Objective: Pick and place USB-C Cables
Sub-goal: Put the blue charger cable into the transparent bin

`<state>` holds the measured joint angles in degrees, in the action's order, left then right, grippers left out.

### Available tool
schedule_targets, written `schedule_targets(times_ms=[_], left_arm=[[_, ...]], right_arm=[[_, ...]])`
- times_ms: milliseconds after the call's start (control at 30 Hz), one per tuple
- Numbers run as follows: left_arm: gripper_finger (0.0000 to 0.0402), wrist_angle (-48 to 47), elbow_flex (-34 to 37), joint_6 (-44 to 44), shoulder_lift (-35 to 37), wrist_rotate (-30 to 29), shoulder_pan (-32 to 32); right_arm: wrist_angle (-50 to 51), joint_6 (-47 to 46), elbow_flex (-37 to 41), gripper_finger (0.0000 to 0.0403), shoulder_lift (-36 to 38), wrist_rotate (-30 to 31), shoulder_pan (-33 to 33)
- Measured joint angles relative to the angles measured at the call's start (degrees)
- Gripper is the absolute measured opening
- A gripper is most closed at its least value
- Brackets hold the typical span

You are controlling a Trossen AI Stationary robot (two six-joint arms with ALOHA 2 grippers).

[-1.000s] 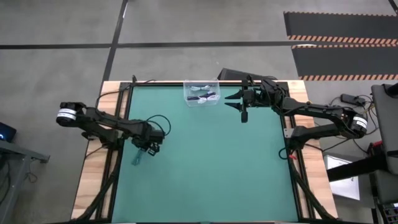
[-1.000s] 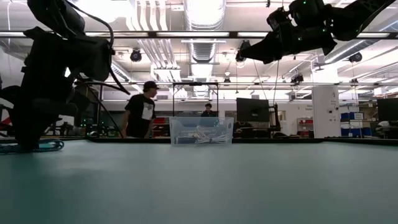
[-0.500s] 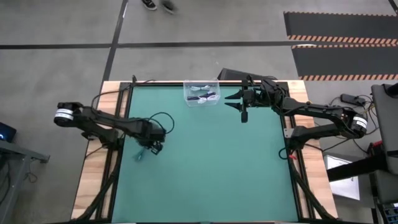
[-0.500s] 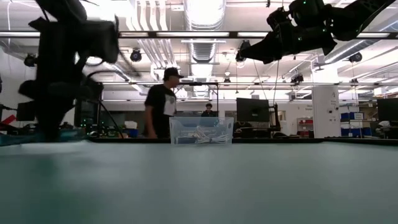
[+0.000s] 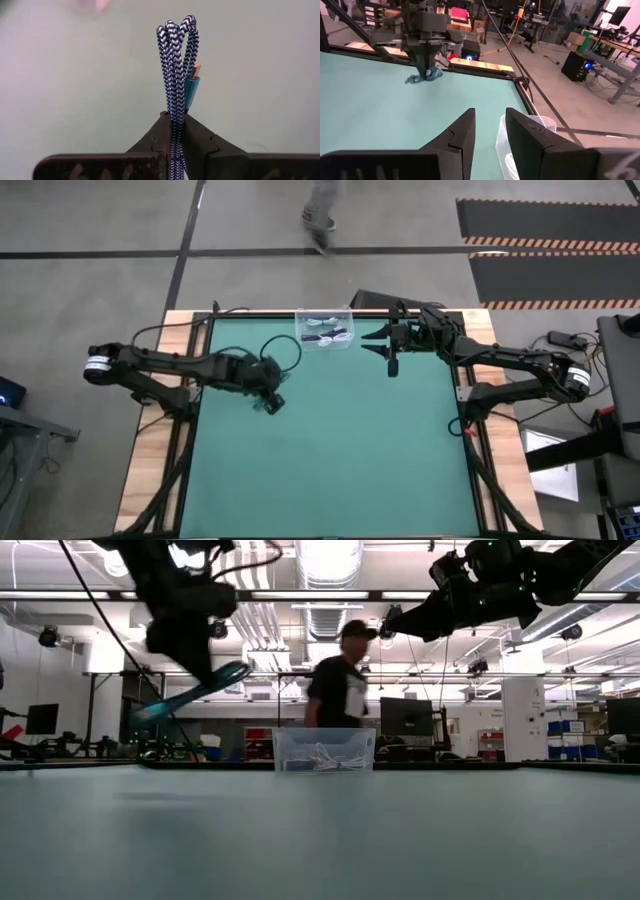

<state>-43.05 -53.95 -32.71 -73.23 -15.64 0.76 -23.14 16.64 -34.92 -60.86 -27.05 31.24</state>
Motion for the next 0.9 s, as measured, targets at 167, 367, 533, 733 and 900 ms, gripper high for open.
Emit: schedule_targets(times_ms=[167, 367, 533, 733, 900], left_arm=[[0.0011, 14.0, 0.3, 12.7, 0.0, -0.2, 2.0], [0.0011, 30.6, 1.0, 27.1, -0.7, -0.1, 3.3], [0.0011, 41.3, 1.0, 35.4, -1.5, 0.4, 4.7], [0.0011, 48.4, 1.1, 40.4, -2.4, 1.6, 7.0], [0.0011, 53.3, 1.1, 42.6, -3.9, 2.7, 9.8]], right_arm=[[-2.0, -0.1, 0.3, 0.01, 0.0, 0.0, 0.0], [-3.3, -0.1, 0.8, 0.01, -0.1, -0.2, -0.3], [-3.3, 0.6, 1.0, 0.01, -0.1, -0.2, -0.3], [-3.4, 1.3, 1.1, 0.01, -0.1, -0.2, -0.3], [-3.4, 1.5, 1.2, 0.01, -0.1, -0.2, -0.3]])
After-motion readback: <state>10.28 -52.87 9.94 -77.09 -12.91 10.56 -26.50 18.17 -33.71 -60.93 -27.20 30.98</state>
